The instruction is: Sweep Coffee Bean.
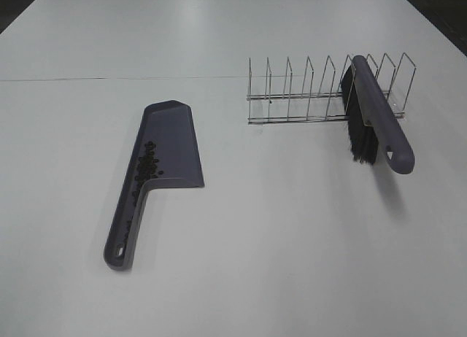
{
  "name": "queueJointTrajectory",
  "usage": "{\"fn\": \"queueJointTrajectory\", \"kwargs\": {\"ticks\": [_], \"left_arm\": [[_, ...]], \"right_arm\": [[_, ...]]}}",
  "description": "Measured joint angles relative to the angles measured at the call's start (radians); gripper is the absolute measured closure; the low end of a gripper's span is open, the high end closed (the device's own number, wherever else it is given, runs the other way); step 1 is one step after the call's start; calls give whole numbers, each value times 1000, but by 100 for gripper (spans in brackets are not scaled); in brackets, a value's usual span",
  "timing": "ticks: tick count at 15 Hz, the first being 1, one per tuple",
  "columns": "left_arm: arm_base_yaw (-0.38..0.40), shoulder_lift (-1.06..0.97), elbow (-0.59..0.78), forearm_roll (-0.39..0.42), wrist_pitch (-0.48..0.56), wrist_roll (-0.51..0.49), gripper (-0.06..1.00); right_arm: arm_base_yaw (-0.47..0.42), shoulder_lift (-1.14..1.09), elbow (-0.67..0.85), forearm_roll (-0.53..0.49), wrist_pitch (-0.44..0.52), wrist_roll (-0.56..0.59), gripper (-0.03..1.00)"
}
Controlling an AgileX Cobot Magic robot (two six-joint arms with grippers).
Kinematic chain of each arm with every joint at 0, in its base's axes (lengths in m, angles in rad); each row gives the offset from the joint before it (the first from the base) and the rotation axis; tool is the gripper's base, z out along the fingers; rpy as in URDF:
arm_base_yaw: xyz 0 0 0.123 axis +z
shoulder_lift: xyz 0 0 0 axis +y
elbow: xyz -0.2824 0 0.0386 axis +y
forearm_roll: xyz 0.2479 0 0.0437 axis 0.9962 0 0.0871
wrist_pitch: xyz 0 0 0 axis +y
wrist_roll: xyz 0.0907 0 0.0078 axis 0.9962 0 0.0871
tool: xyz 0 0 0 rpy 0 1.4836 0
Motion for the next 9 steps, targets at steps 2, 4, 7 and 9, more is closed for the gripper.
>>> {"fn": "queueJointTrajectory", "kwargs": {"ticks": [2,4,7,9], "left_arm": [[0,0,-11,0,50,0,7],[0,0,-13,0,58,0,7],[0,-2,24,0,-61,0,9],[0,-13,30,0,-75,3,10]], "right_arm": [[0,0,0,-1,0,0,24],[0,0,0,-2,0,0,24],[0,0,0,-2,0,0,24],[0,0,0,-2,0,0,24]]}}
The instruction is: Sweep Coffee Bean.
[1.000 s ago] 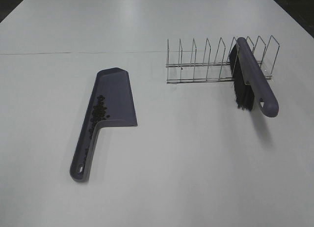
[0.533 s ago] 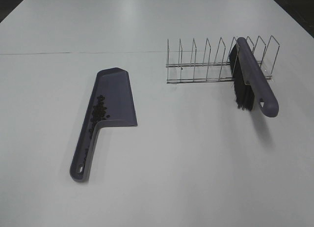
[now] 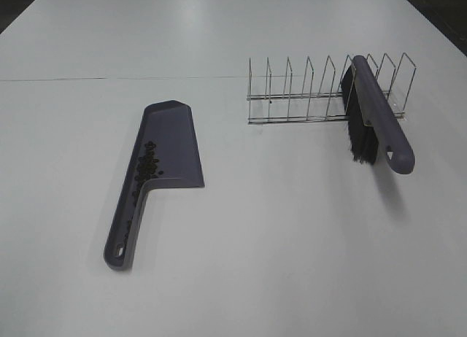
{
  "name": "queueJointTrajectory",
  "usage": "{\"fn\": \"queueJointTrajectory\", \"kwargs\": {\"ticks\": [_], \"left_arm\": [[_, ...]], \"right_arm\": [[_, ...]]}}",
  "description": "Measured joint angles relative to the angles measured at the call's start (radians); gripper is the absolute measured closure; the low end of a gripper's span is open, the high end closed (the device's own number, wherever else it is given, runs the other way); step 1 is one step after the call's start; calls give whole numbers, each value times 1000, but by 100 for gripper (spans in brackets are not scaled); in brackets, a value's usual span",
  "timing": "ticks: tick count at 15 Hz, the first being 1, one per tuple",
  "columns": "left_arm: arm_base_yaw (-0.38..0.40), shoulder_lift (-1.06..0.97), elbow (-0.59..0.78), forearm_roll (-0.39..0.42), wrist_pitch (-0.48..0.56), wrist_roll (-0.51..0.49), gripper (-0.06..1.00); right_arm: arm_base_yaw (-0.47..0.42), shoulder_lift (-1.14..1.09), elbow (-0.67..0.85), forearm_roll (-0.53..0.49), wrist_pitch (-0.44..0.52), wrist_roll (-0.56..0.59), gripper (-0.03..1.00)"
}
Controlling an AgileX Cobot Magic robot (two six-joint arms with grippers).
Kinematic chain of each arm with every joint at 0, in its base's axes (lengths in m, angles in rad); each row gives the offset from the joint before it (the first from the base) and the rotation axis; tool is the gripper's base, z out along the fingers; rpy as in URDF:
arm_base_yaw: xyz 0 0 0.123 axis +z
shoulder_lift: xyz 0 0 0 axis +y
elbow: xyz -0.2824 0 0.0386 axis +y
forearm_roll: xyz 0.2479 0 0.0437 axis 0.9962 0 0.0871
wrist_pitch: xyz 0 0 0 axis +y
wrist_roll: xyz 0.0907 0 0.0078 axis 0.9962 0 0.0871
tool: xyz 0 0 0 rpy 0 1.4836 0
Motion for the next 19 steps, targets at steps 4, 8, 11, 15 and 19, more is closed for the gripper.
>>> {"fn": "queueJointTrajectory", "kwargs": {"ticks": [4,8,11,15,19], "left_arm": [[0,-124,0,-3,-5,5,10],[0,-137,0,-9,-5,13,11],[0,-139,0,-9,-5,15,11],[0,-139,0,-10,-5,17,11],[0,-139,0,-10,-5,17,11]], "right_arm": [[0,0,0,0,0,0,24],[0,0,0,6,0,0,24],[0,0,0,11,0,0,24],[0,0,0,11,0,0,24],[0,0,0,11,0,0,24]]}}
